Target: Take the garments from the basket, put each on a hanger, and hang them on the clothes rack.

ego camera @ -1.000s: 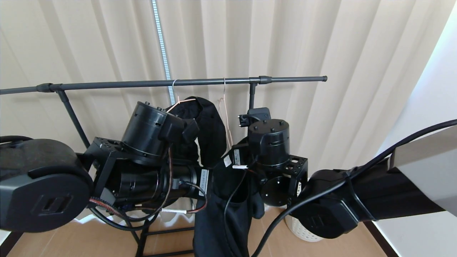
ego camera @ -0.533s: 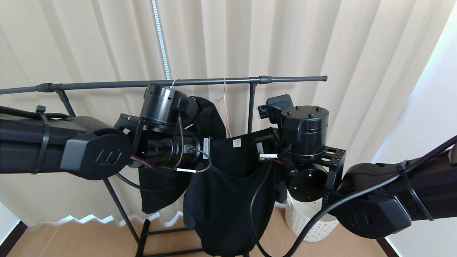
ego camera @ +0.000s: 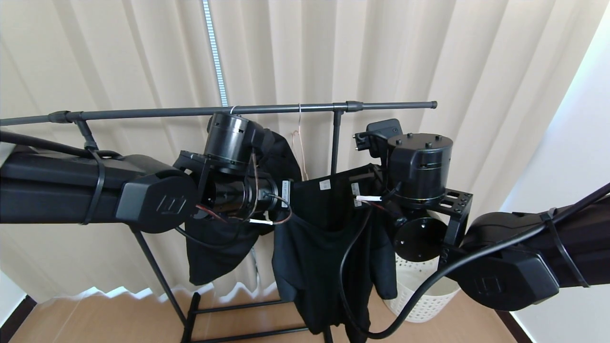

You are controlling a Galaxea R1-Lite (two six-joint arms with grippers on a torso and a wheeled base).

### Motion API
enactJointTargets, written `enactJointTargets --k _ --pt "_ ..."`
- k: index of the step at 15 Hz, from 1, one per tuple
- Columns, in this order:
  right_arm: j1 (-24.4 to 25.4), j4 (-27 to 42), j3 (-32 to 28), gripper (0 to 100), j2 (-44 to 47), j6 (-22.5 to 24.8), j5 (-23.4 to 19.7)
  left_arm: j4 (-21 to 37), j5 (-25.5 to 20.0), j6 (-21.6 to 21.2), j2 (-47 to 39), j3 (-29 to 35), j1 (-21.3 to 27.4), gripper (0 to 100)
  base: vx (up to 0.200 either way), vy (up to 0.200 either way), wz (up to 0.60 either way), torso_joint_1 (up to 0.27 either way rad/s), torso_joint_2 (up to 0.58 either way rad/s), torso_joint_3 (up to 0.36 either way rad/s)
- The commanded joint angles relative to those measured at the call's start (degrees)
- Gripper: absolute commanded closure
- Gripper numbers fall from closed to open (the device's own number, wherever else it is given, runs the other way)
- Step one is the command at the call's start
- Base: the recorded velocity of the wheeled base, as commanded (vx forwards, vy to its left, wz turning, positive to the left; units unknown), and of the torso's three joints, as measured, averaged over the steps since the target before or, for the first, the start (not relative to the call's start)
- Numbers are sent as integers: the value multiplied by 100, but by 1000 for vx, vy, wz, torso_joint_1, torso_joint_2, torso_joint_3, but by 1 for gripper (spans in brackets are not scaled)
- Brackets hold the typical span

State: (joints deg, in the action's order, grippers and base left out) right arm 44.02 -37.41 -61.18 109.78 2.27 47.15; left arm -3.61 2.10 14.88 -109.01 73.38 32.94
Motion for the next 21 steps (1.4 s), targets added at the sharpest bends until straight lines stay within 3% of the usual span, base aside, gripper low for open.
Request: enactJointTargets --k 1,6,10,13,16,21 --pt "-95 6 19 100 -18 -7 4 0 1 -3 2 1 28 0 0 0 0 0 0 0" --pt "-341 15 28 100 -18 11 4 9 -43 -117 152 -271 64 0 0 0 0 0 0 0" --pt "-473 -3 107 100 -88 178 171 0 -394 -153 257 -394 11 0 0 0 0 0 0 0" --pt "-473 -12 151 100 -114 230 171 -105 -298 -232 143 -368 20 0 0 0 0 0 0 0" --pt "-473 -3 159 100 -141 248 171 -210 98 -548 55 -385 28 0 0 0 0 0 0 0" --pt "-473 -3 159 100 -114 248 171 -219 142 -566 29 -385 55 0 200 0 0 -1 0 3"
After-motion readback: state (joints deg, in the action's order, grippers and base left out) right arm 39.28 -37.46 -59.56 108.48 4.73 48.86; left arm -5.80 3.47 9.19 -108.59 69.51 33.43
